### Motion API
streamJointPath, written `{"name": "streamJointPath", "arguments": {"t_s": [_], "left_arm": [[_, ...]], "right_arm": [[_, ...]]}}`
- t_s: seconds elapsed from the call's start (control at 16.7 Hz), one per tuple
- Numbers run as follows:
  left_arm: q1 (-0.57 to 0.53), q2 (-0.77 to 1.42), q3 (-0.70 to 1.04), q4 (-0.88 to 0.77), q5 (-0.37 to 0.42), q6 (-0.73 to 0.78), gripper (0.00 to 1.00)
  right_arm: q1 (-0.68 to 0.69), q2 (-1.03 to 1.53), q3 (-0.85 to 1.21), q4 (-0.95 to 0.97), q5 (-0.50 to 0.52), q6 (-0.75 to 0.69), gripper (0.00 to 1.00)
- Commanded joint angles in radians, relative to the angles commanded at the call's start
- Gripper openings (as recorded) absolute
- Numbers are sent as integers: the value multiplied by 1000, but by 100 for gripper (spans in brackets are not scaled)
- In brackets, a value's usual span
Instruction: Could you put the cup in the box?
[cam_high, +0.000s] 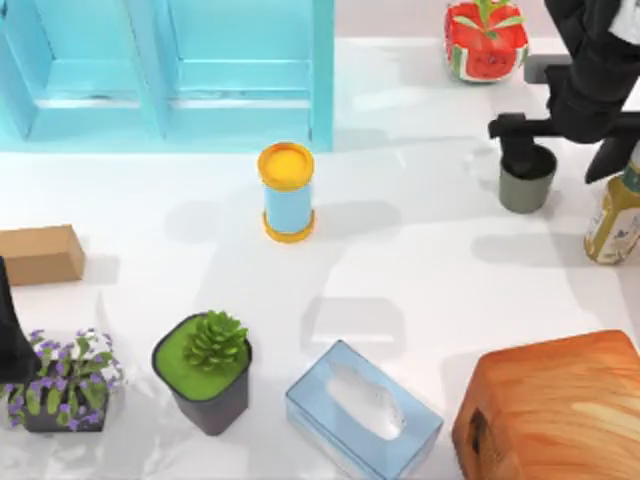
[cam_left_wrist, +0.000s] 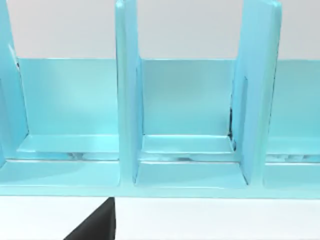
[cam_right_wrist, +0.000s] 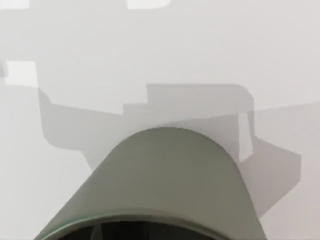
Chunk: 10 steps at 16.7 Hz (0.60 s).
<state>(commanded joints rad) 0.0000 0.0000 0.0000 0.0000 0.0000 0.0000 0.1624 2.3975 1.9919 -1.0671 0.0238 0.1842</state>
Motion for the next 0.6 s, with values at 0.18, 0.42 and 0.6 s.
{"name": "streamJointPath", "arguments": {"t_s": [0.18, 0.42, 0.6], "left_arm": [[0, 0, 0, 0, 0, 0, 100], [0, 0, 0, 0, 0, 0, 100], [0, 0, 0, 0, 0, 0, 100]], "right_arm": [[0, 0, 0, 0, 0, 0, 40], [0, 0, 0, 0, 0, 0, 10], [0, 0, 0, 0, 0, 0, 0]]}}
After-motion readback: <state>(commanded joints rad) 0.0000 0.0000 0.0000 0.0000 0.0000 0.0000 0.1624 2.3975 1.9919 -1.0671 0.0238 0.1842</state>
